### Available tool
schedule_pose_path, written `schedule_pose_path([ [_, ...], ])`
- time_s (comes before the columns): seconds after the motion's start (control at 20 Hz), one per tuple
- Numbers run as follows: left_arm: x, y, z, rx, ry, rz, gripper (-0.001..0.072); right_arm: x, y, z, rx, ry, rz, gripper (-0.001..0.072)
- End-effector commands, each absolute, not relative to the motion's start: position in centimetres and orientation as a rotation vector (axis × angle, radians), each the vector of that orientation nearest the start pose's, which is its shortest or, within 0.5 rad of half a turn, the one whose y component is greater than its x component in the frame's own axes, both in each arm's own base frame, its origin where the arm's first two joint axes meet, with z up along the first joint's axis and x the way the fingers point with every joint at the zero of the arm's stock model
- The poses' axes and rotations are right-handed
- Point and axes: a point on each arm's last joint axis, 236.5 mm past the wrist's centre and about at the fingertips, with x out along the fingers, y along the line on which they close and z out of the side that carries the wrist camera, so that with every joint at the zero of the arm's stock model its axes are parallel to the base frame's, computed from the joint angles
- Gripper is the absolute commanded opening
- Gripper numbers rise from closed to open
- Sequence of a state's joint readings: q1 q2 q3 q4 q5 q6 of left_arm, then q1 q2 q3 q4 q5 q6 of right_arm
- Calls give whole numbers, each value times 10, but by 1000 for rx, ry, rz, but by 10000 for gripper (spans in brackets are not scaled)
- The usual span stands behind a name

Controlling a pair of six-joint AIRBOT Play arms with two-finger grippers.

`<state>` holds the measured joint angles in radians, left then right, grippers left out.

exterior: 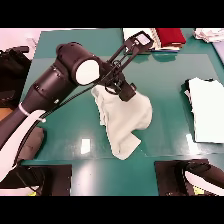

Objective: Fold the shirts.

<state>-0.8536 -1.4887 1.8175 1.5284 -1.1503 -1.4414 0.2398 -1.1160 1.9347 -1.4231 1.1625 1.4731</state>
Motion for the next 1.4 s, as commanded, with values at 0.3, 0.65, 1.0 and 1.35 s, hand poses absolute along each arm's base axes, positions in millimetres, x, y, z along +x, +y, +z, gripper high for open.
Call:
schedule_pose_path([
  [0.3, 457, -222, 87, -74, 1030, -474, 603, 390, 126, 369, -68, 430, 370, 16],
  [0.65, 442, -272, -23, -177, 1125, -596, 604, 399, 128, 336, -68, 500, 368, 15],
  [1.0, 486, -271, -15, -240, 969, -515, 171, 400, 128, 298, -33, 604, 355, 16],
  [1.35, 499, -196, 29, -85, 1060, -488, 24, 358, 81, 129, 41, 1104, 242, 16],
])
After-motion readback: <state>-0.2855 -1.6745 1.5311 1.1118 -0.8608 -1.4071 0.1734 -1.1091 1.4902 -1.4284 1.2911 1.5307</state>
